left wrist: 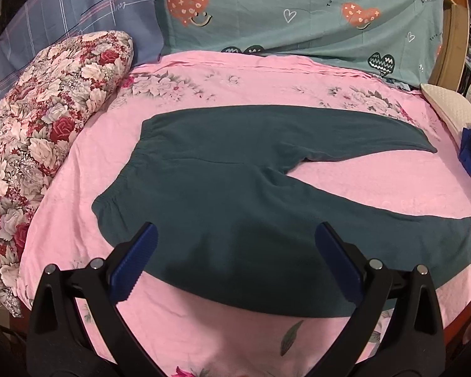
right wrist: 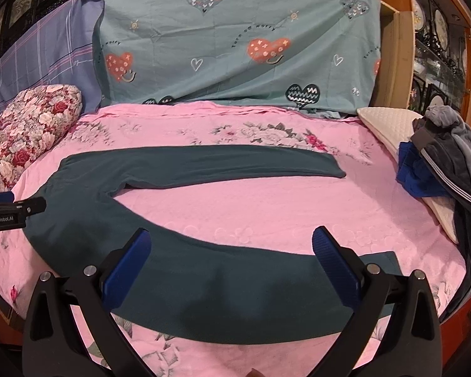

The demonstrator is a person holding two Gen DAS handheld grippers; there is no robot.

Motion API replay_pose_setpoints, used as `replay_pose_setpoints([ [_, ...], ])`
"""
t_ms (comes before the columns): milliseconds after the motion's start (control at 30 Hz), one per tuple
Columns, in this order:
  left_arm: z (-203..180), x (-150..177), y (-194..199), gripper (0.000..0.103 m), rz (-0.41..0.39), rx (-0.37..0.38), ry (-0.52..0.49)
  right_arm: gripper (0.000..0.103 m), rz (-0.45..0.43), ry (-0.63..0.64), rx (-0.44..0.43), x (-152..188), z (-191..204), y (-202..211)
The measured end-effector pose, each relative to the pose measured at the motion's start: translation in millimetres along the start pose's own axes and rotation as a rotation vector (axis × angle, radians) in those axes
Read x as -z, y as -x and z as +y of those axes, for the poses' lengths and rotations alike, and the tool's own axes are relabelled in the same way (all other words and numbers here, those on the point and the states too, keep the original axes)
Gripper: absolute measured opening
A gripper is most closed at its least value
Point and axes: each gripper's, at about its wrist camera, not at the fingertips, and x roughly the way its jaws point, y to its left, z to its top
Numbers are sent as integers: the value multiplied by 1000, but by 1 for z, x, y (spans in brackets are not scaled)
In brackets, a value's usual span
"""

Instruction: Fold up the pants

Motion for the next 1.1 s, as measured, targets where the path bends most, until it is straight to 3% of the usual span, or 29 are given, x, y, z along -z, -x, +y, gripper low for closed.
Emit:
replay_pose_setpoints([
  [1100,2,-5,6,101,-35,-45,7,102,26,48,-96,1,13,-2],
])
